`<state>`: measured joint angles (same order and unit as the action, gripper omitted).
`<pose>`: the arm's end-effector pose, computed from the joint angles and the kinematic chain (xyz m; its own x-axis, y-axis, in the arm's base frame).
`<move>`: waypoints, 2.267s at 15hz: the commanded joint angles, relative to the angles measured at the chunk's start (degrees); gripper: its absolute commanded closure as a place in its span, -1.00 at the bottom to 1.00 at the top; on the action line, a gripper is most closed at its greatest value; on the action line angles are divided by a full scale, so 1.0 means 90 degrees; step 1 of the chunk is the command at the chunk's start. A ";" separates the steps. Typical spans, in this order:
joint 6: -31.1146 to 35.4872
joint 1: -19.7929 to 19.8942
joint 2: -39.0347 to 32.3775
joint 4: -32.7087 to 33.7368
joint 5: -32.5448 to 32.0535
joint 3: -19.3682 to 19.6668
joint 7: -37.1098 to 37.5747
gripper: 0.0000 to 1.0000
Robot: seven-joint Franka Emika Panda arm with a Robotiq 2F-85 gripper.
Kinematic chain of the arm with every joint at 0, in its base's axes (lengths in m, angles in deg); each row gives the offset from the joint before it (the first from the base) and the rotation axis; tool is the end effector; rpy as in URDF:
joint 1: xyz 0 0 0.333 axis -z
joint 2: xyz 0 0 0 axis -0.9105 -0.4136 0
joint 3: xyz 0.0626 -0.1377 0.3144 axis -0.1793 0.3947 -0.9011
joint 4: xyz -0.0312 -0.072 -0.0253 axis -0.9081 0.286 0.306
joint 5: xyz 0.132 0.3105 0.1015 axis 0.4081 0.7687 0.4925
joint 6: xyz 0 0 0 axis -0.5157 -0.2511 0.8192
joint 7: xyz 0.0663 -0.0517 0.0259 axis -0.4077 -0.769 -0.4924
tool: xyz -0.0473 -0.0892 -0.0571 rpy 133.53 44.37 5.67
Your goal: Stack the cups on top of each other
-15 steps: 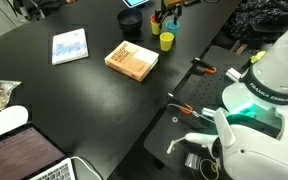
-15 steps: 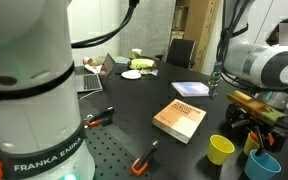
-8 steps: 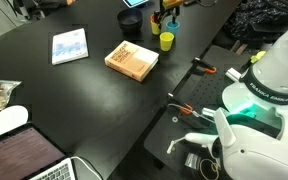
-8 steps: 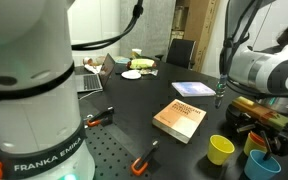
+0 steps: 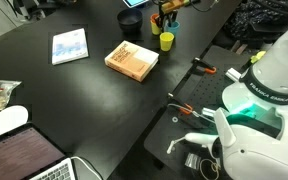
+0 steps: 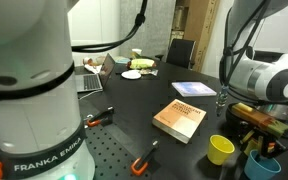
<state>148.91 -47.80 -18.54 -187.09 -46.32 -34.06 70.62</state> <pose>0.5373 -0.2864 0.1396 0.8934 -0.4435 -0.0714 -0.4358 -0.8943 0.1016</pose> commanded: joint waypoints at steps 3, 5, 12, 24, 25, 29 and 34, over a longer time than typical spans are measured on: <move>-0.0374 -0.0074 0.0088 -0.0017 -0.0160 0.0149 0.0086 0.87; -0.0520 -0.0078 0.0131 -0.0047 -0.0165 0.0174 0.0094 1.00; -0.1203 -0.0444 0.0728 -0.0188 -0.0583 0.0563 0.0408 0.98; -0.1722 -0.0745 0.0978 0.1065 -0.1314 0.0470 0.0732 0.98; -0.1749 -0.0743 0.0891 0.1208 -0.1270 0.0401 0.0710 0.98; -0.1908 -0.0718 0.0633 0.1592 -0.1182 0.0186 0.0622 0.98; -0.1989 -0.0693 0.0373 0.1807 -0.1131 0.0082 0.0600 0.98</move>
<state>132.95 -54.53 -13.39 -173.84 -57.31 -32.73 76.28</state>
